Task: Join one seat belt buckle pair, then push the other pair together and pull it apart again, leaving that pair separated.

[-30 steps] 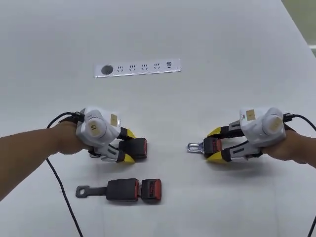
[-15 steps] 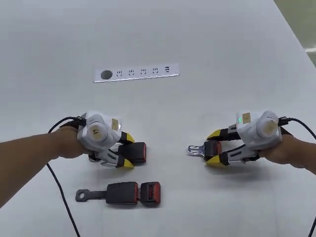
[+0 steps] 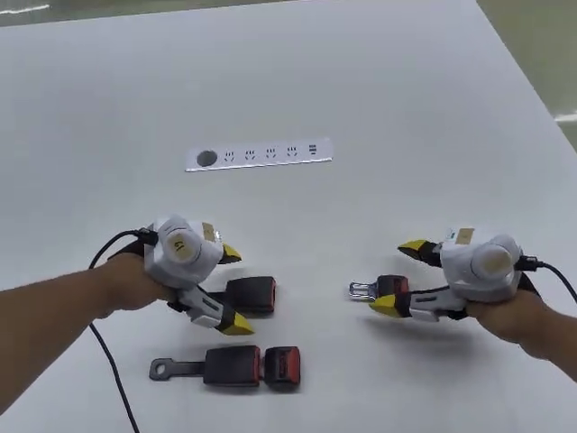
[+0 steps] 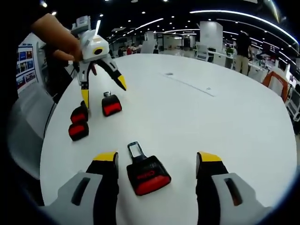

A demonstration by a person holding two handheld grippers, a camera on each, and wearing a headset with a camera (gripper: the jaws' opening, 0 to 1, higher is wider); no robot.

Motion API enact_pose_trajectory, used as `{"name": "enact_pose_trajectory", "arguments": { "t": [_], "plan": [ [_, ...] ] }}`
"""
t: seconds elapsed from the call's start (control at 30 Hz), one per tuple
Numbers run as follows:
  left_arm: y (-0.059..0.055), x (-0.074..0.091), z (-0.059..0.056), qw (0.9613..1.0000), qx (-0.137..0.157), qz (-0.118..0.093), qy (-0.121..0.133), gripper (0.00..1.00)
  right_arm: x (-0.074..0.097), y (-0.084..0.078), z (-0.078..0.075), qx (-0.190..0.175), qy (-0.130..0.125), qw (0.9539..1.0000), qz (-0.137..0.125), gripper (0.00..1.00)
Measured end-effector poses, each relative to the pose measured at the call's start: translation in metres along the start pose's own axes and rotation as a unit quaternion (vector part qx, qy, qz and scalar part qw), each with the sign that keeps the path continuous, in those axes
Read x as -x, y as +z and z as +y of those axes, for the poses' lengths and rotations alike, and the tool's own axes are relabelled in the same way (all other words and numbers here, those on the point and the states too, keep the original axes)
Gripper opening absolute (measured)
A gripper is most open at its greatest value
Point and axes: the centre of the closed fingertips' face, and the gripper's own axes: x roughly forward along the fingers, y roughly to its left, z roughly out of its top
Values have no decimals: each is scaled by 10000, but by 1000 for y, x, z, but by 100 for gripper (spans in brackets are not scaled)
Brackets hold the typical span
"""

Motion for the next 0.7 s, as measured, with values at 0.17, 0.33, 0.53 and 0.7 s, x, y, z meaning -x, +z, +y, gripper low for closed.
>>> {"name": "enact_pose_trajectory", "arguments": {
  "t": [0.17,0.33,0.53,0.7],
  "plan": [
    [10,17,2,9978,442,-341,367,91,9,11,1,-175,-522,9983,-212,70],
    [8,34,4,9926,787,-549,738,98,22,24,5,-297,-987,9939,-402,79],
    [2,57,3,9813,1258,-904,1142,100,33,41,15,-532,-1339,9871,-700,87],
    [-10,75,-7,9735,1478,-1045,1396,100,42,46,28,-670,-1516,9826,-842,89]
  ]
}}
